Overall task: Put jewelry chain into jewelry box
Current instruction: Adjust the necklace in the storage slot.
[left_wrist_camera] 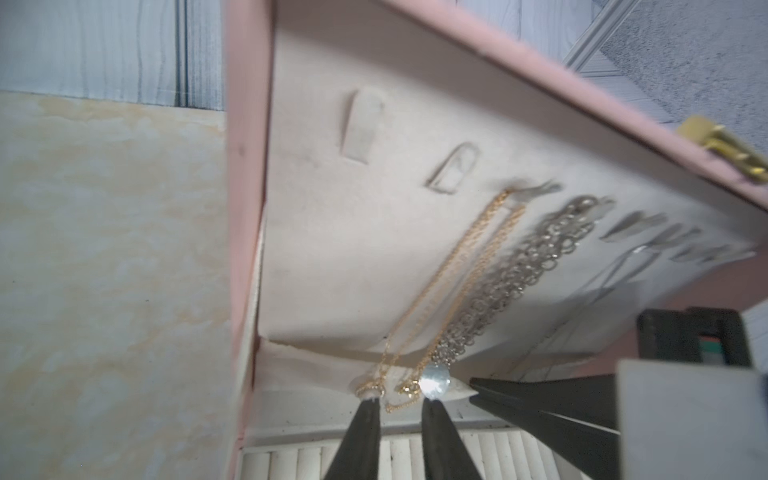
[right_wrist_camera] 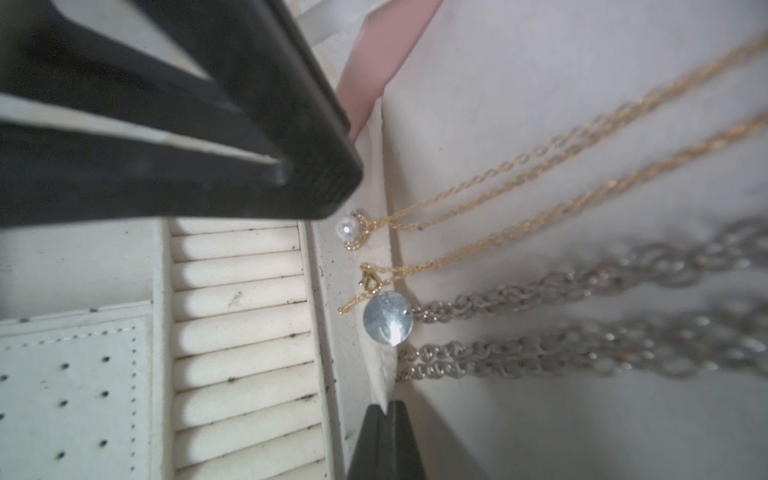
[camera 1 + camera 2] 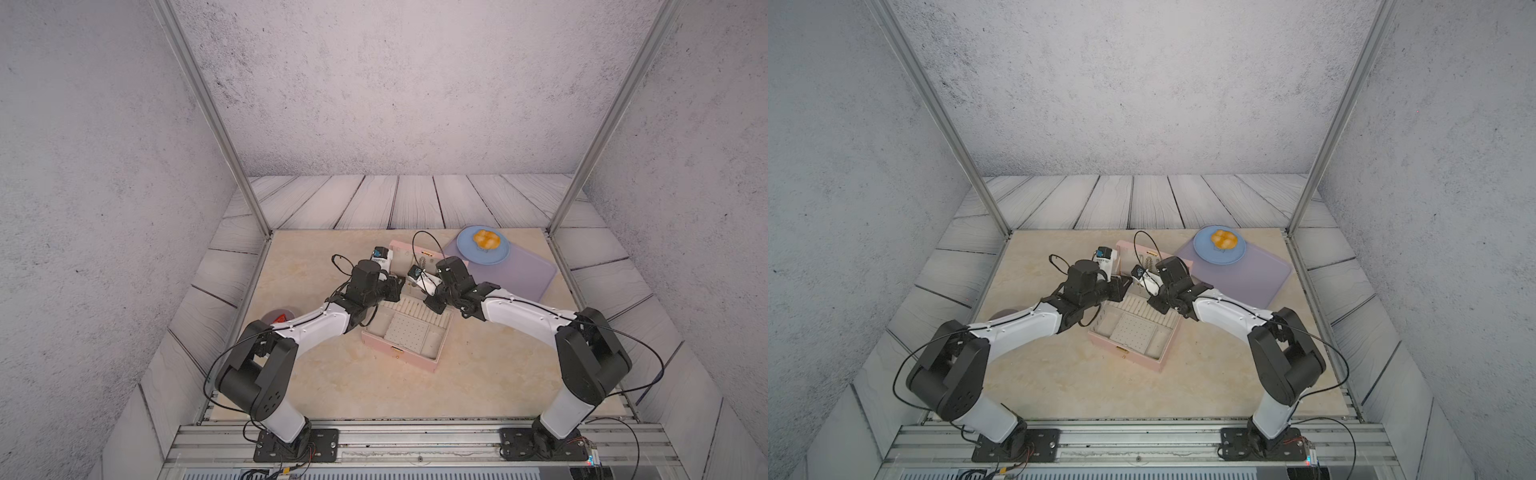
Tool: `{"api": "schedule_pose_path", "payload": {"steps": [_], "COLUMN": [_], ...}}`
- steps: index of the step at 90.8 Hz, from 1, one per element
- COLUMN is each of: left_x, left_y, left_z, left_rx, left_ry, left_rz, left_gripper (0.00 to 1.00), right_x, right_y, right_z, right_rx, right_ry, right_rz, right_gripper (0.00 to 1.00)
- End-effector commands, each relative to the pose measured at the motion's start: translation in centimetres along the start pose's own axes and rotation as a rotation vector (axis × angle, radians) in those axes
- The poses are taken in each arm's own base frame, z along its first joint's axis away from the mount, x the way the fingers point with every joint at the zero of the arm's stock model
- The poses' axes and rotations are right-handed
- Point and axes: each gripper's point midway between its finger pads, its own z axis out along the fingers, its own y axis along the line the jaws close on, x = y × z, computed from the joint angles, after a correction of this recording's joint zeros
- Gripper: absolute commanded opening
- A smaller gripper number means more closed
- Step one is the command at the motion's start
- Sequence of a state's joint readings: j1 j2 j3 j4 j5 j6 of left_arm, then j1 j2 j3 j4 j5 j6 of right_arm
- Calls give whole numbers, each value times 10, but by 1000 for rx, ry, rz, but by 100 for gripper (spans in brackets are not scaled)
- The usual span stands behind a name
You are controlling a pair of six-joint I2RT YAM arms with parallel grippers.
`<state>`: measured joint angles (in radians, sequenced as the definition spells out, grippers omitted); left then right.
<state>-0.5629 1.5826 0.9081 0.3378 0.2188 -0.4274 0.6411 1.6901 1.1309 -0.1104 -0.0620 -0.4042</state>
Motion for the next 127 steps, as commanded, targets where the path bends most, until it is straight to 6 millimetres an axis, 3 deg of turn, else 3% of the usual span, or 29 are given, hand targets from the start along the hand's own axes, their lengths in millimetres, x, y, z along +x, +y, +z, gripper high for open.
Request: {"api": "schedule_pose_path", "payload": {"steps": [1, 17, 63, 84, 108, 127], "left_x": [-11, -11, 2, 2, 1, 3], "left_y": [-16, -28, -5, -8, -9, -11], "left_z": [-2, 7, 33, 38, 41, 44], "left_rx": [91, 166, 84, 94, 94, 98], "left_ry": [-40, -35, -18, -23, -21, -7], "left_rz": [62, 68, 60, 68, 69, 72], "left_gripper": [20, 21, 26, 27, 16, 18], "right_x": [-6, -6, -6, -6, -6, -5], "right_y": [5, 5, 4, 4, 3, 3], "right_z": [-10, -11, -11, -10, -10, -11], "right_rx": [-21, -19, -21, -27, -25, -23], "right_ry": [-28, -30, -35, -34, -34, -34], "right_rz": [0, 1, 7, 9, 10, 9], "right_gripper": [0, 0, 0, 0, 0, 0]}}
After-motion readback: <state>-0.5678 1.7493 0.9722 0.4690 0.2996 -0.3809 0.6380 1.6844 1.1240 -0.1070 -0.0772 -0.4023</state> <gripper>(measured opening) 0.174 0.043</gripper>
